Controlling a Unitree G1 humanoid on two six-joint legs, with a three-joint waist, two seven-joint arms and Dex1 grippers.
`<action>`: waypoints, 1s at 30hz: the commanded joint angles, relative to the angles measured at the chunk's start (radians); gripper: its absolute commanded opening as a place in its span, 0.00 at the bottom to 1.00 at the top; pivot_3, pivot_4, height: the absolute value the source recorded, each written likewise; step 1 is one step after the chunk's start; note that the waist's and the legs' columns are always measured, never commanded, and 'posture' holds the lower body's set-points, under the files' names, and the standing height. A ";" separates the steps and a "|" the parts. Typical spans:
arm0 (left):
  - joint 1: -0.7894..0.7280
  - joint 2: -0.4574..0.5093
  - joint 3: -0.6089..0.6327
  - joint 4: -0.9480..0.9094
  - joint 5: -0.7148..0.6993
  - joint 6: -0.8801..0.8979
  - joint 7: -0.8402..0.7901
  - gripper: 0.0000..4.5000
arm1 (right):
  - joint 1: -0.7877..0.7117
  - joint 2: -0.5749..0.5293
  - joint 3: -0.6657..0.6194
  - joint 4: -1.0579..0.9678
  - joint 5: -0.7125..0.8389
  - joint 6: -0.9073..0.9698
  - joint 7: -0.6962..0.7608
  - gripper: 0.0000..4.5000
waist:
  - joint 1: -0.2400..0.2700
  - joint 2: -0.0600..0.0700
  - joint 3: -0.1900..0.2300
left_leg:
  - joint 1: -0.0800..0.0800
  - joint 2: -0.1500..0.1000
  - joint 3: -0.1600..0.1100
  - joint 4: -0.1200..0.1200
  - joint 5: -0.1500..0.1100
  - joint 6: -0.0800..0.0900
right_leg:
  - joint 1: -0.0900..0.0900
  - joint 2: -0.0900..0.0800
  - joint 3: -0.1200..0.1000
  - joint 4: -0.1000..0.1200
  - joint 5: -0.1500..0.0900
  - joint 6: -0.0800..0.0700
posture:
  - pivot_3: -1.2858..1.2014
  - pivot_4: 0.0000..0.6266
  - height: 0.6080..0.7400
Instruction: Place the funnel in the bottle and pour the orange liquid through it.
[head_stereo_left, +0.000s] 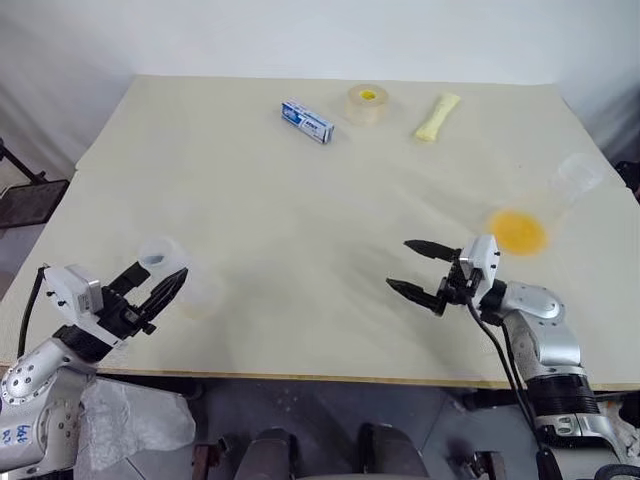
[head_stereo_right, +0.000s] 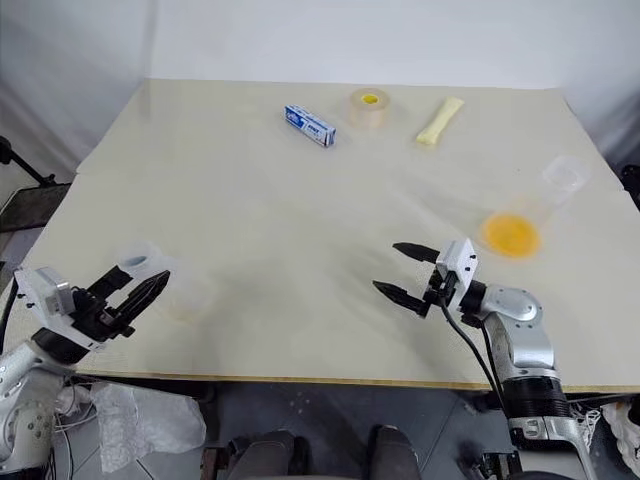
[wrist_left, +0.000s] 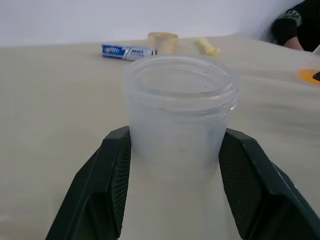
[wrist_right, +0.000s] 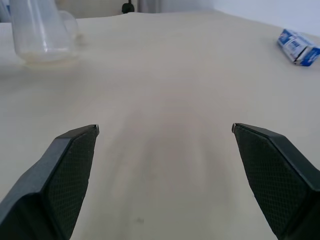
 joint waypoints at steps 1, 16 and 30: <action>-0.078 0.044 -0.013 0.028 -0.013 0.000 -0.052 0.50 | 0.020 -0.017 -0.034 -0.056 0.017 -0.009 -0.015 1.00 | 0.004 0.000 0.000 | 0.000 0.000 0.000 0.000 0.000 0.000 | 0.000 0.000 0.000 0.000 0.000 0.000 | 0.52 0.24 1.00; -0.863 -0.126 -0.448 0.645 0.213 -0.103 -0.354 0.50 | 0.198 -0.160 -0.123 -0.288 0.108 0.123 0.001 1.00 | -0.002 -0.003 0.001 | -0.003 -0.003 0.008 0.005 -0.001 -0.001 | -0.002 0.001 -0.008 0.005 0.000 0.000 | 0.52 0.24 1.00; -1.044 -0.313 -0.542 0.946 0.385 -0.271 -0.378 0.50 | 0.317 -0.152 -0.161 -0.472 0.142 0.179 -0.108 1.00 | 0.009 -0.006 0.002 | -0.006 -0.003 0.009 0.008 -0.001 0.000 | -0.003 0.000 -0.010 0.005 0.000 0.001 | 0.52 0.24 1.00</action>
